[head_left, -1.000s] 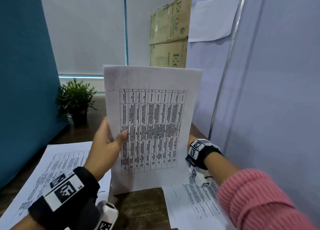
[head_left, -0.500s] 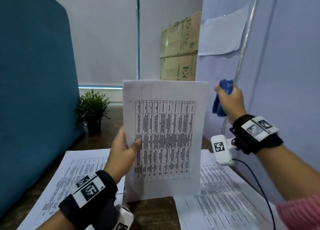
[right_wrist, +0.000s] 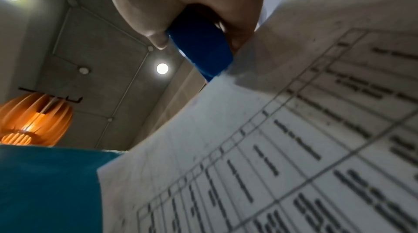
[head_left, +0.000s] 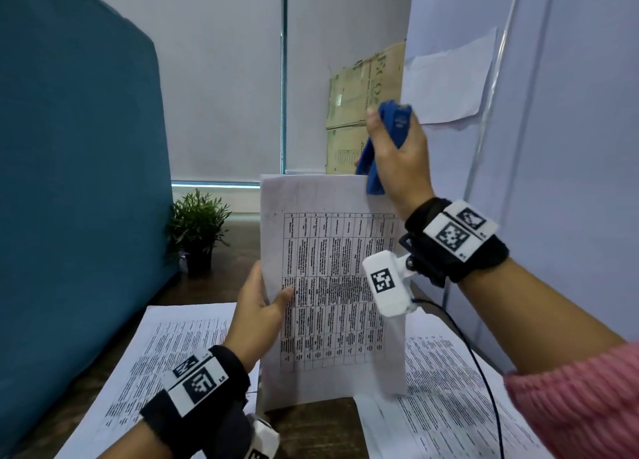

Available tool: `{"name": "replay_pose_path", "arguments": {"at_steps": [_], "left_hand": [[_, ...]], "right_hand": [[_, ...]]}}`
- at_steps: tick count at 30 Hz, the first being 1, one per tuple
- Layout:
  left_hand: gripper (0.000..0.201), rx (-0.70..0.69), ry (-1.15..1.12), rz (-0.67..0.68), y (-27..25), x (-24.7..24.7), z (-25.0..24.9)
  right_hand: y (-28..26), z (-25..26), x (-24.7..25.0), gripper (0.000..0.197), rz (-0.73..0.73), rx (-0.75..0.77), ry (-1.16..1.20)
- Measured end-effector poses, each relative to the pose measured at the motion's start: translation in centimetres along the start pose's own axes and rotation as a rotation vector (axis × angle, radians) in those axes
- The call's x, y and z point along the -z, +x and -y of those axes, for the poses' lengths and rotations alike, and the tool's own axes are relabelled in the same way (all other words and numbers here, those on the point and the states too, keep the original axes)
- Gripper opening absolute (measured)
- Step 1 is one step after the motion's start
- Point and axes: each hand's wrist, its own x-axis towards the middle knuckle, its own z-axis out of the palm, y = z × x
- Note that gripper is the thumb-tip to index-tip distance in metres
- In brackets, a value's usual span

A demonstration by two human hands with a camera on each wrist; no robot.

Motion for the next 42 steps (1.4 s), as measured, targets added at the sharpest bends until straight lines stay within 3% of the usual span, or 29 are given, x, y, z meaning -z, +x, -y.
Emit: {"name": "replay_pose_path", "arguments": {"at_steps": [4, 16, 29, 36, 42], "left_hand": [[0.04, -0.018, 0.017, 0.01, -0.2, -0.2, -0.1], [0.045, -0.05, 0.067, 0.017, -0.3, -0.8, 0.1], [0.04, -0.045, 0.109, 0.025, -0.3, -0.8, 0.4], [0.043, -0.039, 0.167, 0.037, -0.2, -0.7, 0.9], [0.041, -0.026, 0.161, 0.035, -0.3, -0.7, 0.6]], "right_hand": [[-1.5, 0.3, -2.4, 0.023, 0.057, 0.025, -0.066], [-3.7, 2.7, -6.9, 0.028, 0.124, 0.035, 0.073], [-3.4, 3.0, -7.0, 0.03, 0.032, 0.045, 0.027], [-3.4, 2.7, -7.6, 0.034, -0.107, 0.167, -0.008], [-3.4, 3.0, -7.5, 0.038, -0.041, 0.135, -0.035]]}}
